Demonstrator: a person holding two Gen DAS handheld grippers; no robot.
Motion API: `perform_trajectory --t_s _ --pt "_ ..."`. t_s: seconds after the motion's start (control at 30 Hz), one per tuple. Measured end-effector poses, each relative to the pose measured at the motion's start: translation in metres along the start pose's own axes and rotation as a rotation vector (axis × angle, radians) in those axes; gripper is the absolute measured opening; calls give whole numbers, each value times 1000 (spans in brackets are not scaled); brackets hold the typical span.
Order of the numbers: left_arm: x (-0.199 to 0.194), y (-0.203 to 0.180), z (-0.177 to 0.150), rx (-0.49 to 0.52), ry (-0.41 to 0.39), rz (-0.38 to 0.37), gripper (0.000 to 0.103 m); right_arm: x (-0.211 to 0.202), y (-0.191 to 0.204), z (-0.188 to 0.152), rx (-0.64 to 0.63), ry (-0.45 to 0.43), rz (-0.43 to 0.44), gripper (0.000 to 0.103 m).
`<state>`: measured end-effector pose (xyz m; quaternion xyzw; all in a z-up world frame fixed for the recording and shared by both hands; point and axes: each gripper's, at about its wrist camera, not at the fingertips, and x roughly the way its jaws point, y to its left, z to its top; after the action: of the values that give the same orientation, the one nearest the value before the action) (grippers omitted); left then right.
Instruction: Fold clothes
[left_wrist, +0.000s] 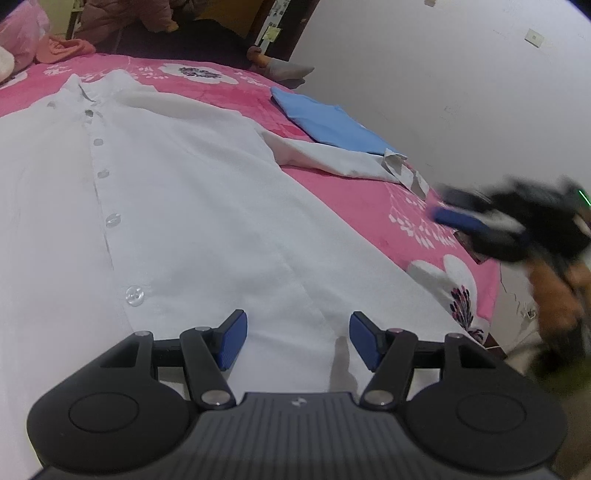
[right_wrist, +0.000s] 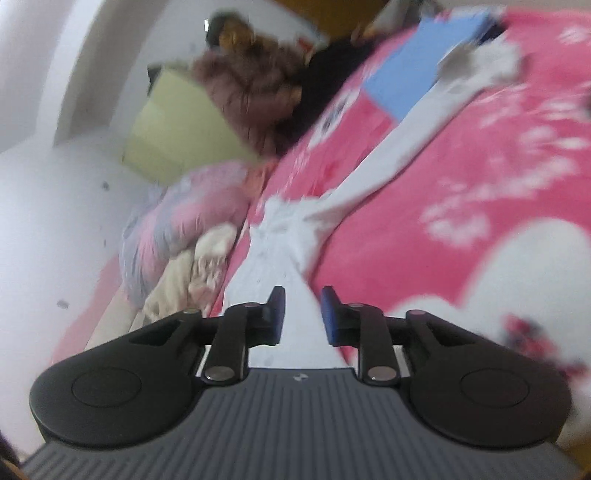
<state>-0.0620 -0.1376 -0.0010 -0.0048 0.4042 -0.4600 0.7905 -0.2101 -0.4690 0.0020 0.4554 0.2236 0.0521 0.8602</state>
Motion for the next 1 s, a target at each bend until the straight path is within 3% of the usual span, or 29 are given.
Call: perform_trajectory --t_s 0.2,0.37,0.43,0.53,0.67,0.77,0.93,1.0 --pt "-2 3 -4 33 -7 -19 63 123 6 55 -2 214 -67 24" --pt "-7 13 -10 29 -24 -60 63 190 1 67 4 312 -135 24" --pt "-8 18 -11 20 -31 -79 63 207 -2 63 6 343 -142 14" --pt "-10 21 -12 18 -33 -98 63 212 2 61 -30 335 -144 1" --pt "-11 23 -10 44 -13 -106 63 202 19 73 -153 258 -168 0" --pt "-11 22 -8 61 9 -102 63 197 33 85 -310 201 -240 0" --pt "-13 17 -8 89 28 -83 63 211 34 82 -565 211 -386 0" --pt "-13 16 -7 96 33 -76 63 209 29 81 -579 202 -405 0"
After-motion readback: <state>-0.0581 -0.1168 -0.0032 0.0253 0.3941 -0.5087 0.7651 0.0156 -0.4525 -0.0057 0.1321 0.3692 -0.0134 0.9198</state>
